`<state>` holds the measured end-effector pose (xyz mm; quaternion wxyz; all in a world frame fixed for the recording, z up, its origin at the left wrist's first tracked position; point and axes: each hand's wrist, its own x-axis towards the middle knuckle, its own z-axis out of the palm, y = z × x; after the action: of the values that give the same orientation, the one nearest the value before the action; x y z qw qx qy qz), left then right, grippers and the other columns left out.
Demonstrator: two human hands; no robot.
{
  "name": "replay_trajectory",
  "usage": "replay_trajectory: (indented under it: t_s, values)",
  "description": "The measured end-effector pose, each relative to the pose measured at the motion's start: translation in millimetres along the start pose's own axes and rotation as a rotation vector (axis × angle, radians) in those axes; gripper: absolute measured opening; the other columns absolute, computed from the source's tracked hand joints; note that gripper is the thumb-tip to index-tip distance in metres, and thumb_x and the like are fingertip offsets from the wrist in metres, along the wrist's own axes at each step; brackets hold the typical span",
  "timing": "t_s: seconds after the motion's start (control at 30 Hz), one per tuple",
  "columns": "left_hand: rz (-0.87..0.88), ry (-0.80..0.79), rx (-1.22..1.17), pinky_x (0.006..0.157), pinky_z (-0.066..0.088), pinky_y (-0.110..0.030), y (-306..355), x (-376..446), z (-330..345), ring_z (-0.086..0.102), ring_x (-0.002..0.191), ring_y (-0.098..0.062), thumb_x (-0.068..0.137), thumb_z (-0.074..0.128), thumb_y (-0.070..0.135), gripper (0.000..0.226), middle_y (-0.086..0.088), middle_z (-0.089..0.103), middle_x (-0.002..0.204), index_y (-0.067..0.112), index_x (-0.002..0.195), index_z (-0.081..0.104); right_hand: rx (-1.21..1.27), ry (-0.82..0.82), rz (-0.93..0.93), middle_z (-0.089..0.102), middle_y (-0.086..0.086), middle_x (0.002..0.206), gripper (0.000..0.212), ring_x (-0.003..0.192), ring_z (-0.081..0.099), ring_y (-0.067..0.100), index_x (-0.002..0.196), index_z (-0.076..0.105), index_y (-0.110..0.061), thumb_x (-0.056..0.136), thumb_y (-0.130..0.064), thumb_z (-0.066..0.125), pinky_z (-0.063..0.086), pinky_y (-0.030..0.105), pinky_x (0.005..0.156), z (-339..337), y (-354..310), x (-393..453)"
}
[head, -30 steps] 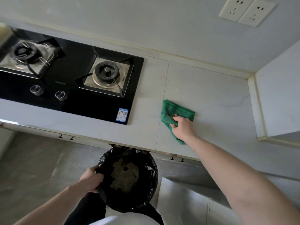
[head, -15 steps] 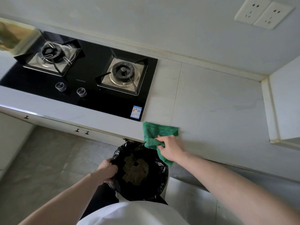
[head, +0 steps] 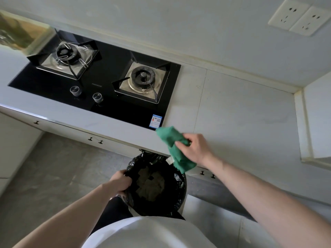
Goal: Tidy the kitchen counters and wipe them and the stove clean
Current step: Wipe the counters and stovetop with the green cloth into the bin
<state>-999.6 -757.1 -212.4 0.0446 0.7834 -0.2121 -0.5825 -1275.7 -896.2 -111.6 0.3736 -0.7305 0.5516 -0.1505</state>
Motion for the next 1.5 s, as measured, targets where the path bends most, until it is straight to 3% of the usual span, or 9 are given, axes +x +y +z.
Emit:
replay_trajectory:
  t_s: [0.13, 0.23, 0.47, 0.53, 0.6, 0.9, 1.1, 1.37, 1.5]
  values:
    - [-0.002, -0.001, 0.000, 0.064, 0.064, -0.054, -1, 0, -4, 0.077, 0.074, -0.037, 0.078, 0.045, -0.002, 0.052, -0.017, 0.073, 0.101, 0.020, 0.121, 0.064, 0.042, 0.223, -0.015, 0.067, -0.015, 0.064, 0.021, 0.058, 0.059, 0.003, 0.071, 0.067, -0.038, 0.086, -0.027, 0.076, 0.044, 0.021, 0.054, -45, 5, 27]
    - [-0.008, -0.001, 0.010, 0.063, 0.064, -0.053, -2, 1, -6, 0.077, 0.072, -0.038, 0.079, 0.045, -0.002, 0.051, -0.018, 0.072, 0.100, 0.019, 0.121, 0.065, -0.031, 0.332, -0.009, 0.067, -0.009, 0.071, 0.012, 0.068, 0.061, 0.011, 0.075, 0.068, -0.026, 0.086, -0.028, 0.072, 0.047, 0.027, 0.062, -54, 14, 37]
    - [-0.002, 0.002, -0.004, 0.063, 0.064, -0.052, -3, -1, -7, 0.077, 0.069, -0.037, 0.078, 0.043, -0.002, 0.051, -0.018, 0.074, 0.099, 0.018, 0.119, 0.066, -0.326, -0.093, 0.188, 0.065, 0.000, 0.131, 0.038, 0.119, 0.060, 0.027, 0.120, 0.071, -0.020, 0.087, -0.039, 0.071, 0.044, 0.032, 0.097, -6, 57, 37]
    - [-0.005, 0.002, -0.014, 0.063, 0.065, -0.051, -4, -2, -7, 0.077, 0.070, -0.036, 0.078, 0.043, -0.002, 0.051, -0.018, 0.074, 0.098, 0.018, 0.119, 0.066, -0.381, -0.136, 0.244, 0.048, 0.002, 0.154, 0.063, 0.138, 0.045, 0.028, 0.144, 0.056, -0.024, 0.087, -0.047, 0.071, 0.030, 0.035, 0.115, 12, 65, 28]
    - [-0.010, -0.005, -0.026, 0.062, 0.065, -0.050, -5, -2, -6, 0.077, 0.070, -0.035, 0.078, 0.044, -0.001, 0.052, -0.018, 0.073, 0.101, 0.019, 0.122, 0.065, -0.397, -0.097, 0.253, 0.042, 0.002, 0.158, 0.062, 0.139, 0.040, 0.031, 0.148, 0.052, -0.026, 0.092, -0.048, 0.066, 0.026, 0.037, 0.119, 24, 67, 22]
    - [-0.003, -0.004, -0.036, 0.065, 0.065, -0.052, -11, -3, -7, 0.077, 0.072, -0.037, 0.074, 0.047, 0.001, 0.053, -0.018, 0.073, 0.101, 0.019, 0.120, 0.066, -0.328, -0.135, 0.137, 0.052, -0.012, 0.150, 0.045, 0.128, 0.047, 0.018, 0.141, 0.058, -0.032, 0.096, -0.034, 0.064, 0.036, 0.030, 0.114, 64, 35, -22]
    - [0.002, 0.026, -0.008, 0.067, 0.063, -0.057, -10, -6, -8, 0.076, 0.069, -0.039, 0.075, 0.047, 0.000, 0.046, -0.017, 0.075, 0.090, 0.018, 0.111, 0.068, -0.163, -0.301, 0.106, 0.074, -0.021, 0.106, 0.030, 0.092, 0.067, 0.004, 0.119, 0.069, -0.046, 0.091, -0.041, 0.062, 0.056, 0.028, 0.081, 84, 1, -59]
    - [0.024, 0.039, -0.009, 0.062, 0.064, -0.055, -13, -1, -7, 0.076, 0.064, -0.038, 0.069, 0.048, 0.003, 0.043, -0.017, 0.076, 0.087, 0.018, 0.102, 0.071, -0.054, 0.172, 0.069, 0.076, -0.015, 0.095, 0.022, 0.080, 0.068, 0.006, 0.108, 0.077, -0.032, 0.089, -0.039, 0.066, 0.054, 0.025, 0.069, 32, 5, -14]
    - [0.028, 0.032, -0.026, 0.063, 0.064, -0.053, -16, -1, -7, 0.076, 0.067, -0.036, 0.067, 0.048, 0.003, 0.045, -0.017, 0.076, 0.088, 0.017, 0.103, 0.072, -0.153, 0.203, 0.106, 0.075, -0.012, 0.100, 0.023, 0.090, 0.068, 0.015, 0.110, 0.075, -0.030, 0.090, -0.035, 0.063, 0.055, 0.030, 0.074, 17, 17, 7]
